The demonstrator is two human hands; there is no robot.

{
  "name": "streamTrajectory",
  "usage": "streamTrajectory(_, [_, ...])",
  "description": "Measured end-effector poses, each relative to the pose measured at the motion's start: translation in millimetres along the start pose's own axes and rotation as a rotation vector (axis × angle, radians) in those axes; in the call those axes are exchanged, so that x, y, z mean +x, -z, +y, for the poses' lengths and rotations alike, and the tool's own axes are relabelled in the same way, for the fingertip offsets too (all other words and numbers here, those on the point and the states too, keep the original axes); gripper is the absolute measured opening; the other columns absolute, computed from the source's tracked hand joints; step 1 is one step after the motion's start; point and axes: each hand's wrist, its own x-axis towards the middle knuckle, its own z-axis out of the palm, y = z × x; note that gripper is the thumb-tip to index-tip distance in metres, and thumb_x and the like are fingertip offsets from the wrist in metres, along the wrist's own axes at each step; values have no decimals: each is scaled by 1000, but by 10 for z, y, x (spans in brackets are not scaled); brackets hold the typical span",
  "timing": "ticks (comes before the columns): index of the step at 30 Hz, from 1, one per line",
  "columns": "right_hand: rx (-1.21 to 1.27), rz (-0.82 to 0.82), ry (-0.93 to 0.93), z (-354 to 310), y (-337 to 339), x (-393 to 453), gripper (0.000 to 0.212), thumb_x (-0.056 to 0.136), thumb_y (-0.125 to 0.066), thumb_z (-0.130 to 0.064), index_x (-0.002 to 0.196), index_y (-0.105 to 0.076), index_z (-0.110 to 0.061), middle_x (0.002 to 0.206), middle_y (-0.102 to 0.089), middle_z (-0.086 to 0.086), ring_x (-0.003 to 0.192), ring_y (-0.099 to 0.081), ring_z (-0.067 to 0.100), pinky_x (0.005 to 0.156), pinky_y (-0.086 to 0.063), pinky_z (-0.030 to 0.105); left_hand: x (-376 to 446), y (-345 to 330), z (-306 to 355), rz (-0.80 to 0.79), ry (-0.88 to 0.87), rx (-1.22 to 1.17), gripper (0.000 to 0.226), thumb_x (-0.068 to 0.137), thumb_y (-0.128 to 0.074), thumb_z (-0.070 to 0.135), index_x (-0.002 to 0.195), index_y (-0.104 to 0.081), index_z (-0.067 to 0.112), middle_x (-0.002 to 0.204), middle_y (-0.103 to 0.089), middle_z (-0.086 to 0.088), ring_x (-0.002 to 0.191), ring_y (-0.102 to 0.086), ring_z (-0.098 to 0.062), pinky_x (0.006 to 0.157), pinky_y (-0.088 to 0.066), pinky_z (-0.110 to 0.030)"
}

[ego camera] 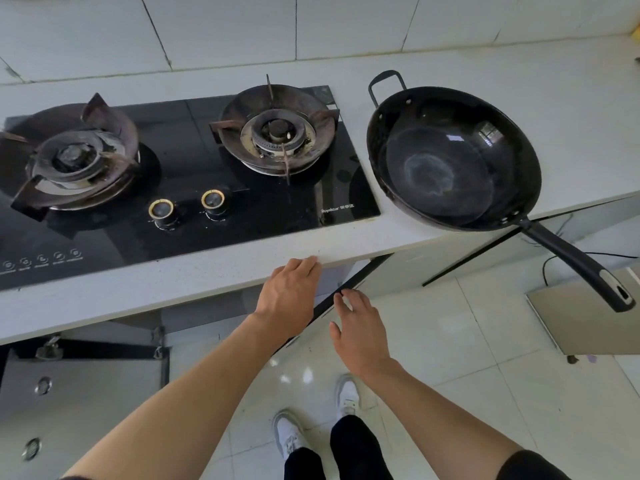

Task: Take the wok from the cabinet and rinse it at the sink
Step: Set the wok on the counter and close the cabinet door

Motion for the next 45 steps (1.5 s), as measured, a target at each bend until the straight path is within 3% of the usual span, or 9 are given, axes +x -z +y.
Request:
streamTrajectory(6, [125,-34,52,90,-77,-51,63,95,-52,-28,151,-26,-11,160,-21,4,145,-27,16,114,-29,27,1,12,38,9,18,-24,60,81,-52,3,138,-36,13,144,-38,2,120,-42,-21,100,-42,-34])
streamTrajectory(10, [97,-58,125,112,-93,6,65,98,-46,-29,153,-16,-11,162,-11,7,150,-9,18,121,-13,29,10,26,37,6,15,-17,59,83,-51,3,139,-38,12,146,-38,1,122,-42,-21,102,-40,-34])
streamTrajectory(18, [64,-101,169,134,-153,111,73,99,-44,-33,154,0,-13,163,5,5,150,6,17,123,-10,34,-12,-22,27,17,12,-11,65,84,-51,5,145,-31,12,152,-31,0,132,-35,-21,108,-36,-34])
streamTrajectory(37, [117,-96,189,46,-75,348,75,97,-50,-26,153,-3,-10,163,-1,8,150,2,19,122,-6,32,-27,-26,76,-2,44,-24,74,76,-61,8,145,-33,12,153,-29,0,135,-32,-19,110,-32,-31])
streamTrajectory(45, [260,-193,221,153,177,408,63,99,-42,-21,154,-13,-12,163,-11,5,149,-6,14,115,-26,27,-25,54,127,-22,121,-94,68,81,-55,3,144,-33,14,153,-31,2,136,-34,-18,112,-28,-27])
